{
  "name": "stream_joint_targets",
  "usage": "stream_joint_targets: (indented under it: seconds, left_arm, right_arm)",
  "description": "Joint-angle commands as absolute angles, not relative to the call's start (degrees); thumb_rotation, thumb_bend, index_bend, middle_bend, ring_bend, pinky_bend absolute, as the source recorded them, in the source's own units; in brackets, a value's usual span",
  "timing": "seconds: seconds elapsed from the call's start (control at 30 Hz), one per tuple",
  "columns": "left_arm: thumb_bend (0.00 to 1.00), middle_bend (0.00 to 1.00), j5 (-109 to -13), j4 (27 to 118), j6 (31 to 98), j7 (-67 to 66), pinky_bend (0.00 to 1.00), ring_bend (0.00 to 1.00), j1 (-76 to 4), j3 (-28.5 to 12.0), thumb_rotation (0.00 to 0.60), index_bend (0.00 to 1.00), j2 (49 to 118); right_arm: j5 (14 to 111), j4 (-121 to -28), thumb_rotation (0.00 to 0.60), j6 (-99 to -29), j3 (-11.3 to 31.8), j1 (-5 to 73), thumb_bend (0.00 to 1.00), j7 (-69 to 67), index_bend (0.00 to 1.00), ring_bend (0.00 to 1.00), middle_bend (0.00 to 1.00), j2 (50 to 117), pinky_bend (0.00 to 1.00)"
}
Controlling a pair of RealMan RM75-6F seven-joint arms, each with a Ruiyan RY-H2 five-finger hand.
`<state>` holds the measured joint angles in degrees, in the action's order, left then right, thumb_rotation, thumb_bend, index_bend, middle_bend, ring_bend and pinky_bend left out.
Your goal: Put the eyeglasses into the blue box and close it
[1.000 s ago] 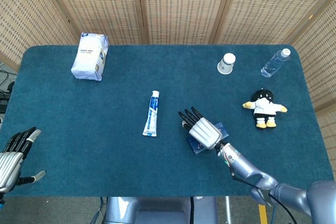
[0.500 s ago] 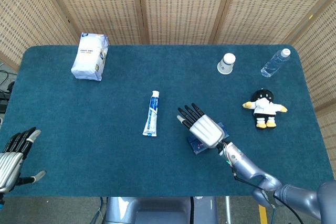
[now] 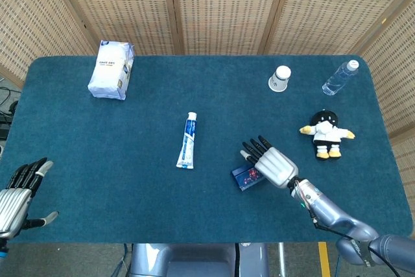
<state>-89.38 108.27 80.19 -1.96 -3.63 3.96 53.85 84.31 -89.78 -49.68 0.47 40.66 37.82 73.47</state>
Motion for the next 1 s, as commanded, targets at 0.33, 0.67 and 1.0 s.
stream_joint_targets:
  seconds: [0.33, 0.67, 1.0]
  left_arm:
    - [0.10, 0.00, -89.1, 108.1, 80.3, -1.5, 0.00, 0.00, -3.6, 3.8, 0.600, 0.00, 53.7]
    - [0.10, 0.00, -89.1, 107.9, 80.3, -0.8, 0.00, 0.00, -3.7, 3.8, 0.600, 0.00, 53.5]
    - [0.09, 0.00, -88.9, 107.8, 80.1, -0.6, 0.00, 0.00, -3.8, 3.7, 0.600, 0.00, 53.5]
  right_arm:
    - [80.9, -90.9, 0.600, -46.1, -0.7, 42.4, 0.00, 41.2, 0.00, 0.00, 0.00, 75.5, 0.08]
    - [88.2, -83.7, 0.600, -48.2, -1.6, 43.5, 0.00, 34.7, 0.00, 0.00, 0.00, 80.4, 0.12]
    - [88.2, -80.4, 0.600, -46.9, -0.9, 44.7, 0.00, 31.7, 0.00, 0.00, 0.00, 83.0, 0.12]
